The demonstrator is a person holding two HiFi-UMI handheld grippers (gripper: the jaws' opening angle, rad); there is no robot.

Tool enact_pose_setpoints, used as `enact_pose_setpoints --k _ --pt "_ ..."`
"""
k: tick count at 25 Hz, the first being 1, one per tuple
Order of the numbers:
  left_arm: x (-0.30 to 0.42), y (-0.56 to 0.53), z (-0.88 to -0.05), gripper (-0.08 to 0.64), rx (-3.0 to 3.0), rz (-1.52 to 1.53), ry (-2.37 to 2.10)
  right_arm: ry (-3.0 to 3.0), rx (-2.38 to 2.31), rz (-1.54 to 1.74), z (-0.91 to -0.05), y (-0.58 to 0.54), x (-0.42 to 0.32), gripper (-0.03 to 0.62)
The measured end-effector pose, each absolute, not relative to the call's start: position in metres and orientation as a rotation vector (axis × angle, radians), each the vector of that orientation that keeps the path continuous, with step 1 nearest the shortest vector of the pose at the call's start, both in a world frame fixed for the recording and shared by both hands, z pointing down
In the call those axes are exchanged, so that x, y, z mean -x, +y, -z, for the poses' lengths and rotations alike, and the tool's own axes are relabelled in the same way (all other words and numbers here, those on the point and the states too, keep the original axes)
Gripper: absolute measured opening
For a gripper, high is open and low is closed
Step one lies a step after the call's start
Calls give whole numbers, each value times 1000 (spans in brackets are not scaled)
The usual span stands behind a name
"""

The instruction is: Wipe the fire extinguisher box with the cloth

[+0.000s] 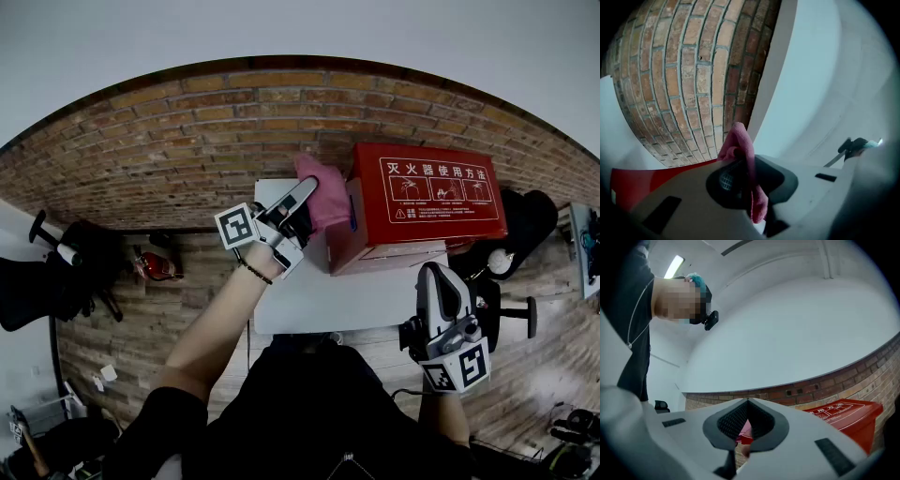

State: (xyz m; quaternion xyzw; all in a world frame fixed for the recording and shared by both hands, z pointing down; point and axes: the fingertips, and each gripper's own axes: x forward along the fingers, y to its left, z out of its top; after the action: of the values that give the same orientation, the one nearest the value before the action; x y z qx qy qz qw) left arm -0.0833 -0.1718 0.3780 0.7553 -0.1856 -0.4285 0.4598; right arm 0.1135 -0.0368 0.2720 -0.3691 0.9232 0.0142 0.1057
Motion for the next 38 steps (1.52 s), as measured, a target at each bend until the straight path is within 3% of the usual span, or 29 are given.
enact_pose_setpoints --k 10,38 --pt "76 -206 -382 91 -1859 1037 -396 2730 1176 -67 -278 -41 -87 20" --pt "57 -230 -409 91 -1895 938 -451 2778 1340 -56 -300 -50 -110 20"
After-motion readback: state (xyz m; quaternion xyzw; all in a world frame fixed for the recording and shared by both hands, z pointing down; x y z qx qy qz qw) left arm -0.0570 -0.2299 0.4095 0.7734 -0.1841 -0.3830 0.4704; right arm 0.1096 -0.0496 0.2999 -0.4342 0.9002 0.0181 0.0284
